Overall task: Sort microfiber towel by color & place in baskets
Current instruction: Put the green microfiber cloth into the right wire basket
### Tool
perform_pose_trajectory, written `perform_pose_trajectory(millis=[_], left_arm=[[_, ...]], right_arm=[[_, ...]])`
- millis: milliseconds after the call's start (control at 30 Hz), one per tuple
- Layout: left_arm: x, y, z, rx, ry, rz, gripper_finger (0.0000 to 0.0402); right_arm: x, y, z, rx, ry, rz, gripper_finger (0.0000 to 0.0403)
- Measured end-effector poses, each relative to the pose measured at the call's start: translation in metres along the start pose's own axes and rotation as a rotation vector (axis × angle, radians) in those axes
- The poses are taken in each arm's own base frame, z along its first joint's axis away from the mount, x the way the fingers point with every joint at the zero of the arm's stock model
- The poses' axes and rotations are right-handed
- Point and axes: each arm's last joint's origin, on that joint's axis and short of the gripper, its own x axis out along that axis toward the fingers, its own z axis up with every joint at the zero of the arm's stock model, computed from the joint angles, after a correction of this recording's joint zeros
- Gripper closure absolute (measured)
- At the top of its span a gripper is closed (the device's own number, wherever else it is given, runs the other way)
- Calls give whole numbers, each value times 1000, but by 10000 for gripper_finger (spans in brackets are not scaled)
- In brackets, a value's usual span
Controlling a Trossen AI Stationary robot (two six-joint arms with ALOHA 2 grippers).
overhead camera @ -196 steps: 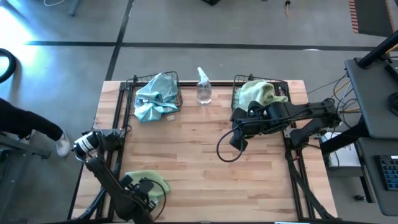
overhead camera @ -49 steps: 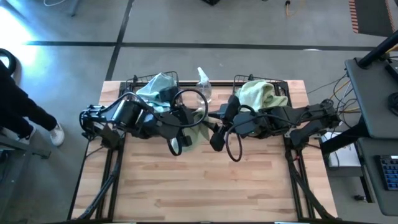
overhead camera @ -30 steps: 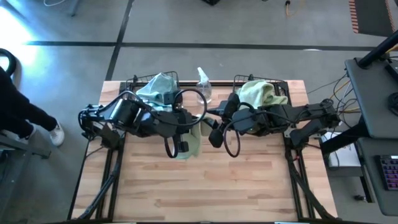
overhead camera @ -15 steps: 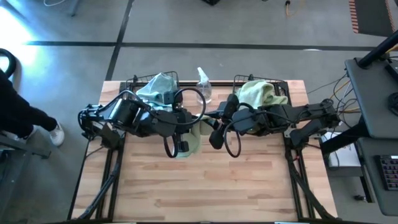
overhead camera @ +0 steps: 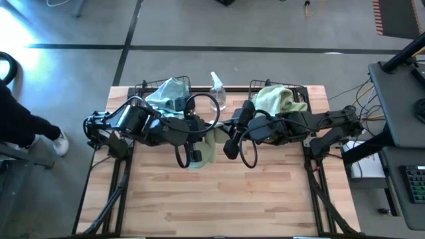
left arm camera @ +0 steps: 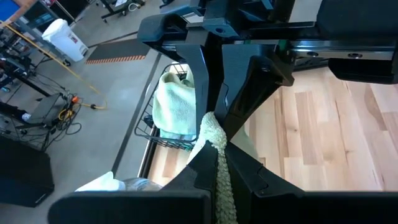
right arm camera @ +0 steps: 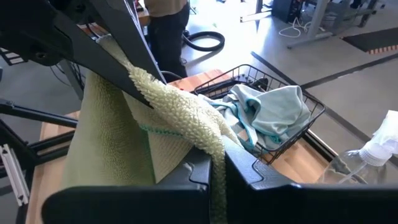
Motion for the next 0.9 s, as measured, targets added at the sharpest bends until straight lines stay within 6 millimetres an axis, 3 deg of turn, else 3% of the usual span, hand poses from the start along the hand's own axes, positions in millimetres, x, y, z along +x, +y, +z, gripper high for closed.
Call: perform_pose_trajectory(millis=[267,900], left_arm=[[0,0,2,-8,-14,1,390],[0,1,0,2,-3,11,292]], right_arm=[[0,0,0,-1,1,0,393],[1,0,0,-2,3,-2,393]])
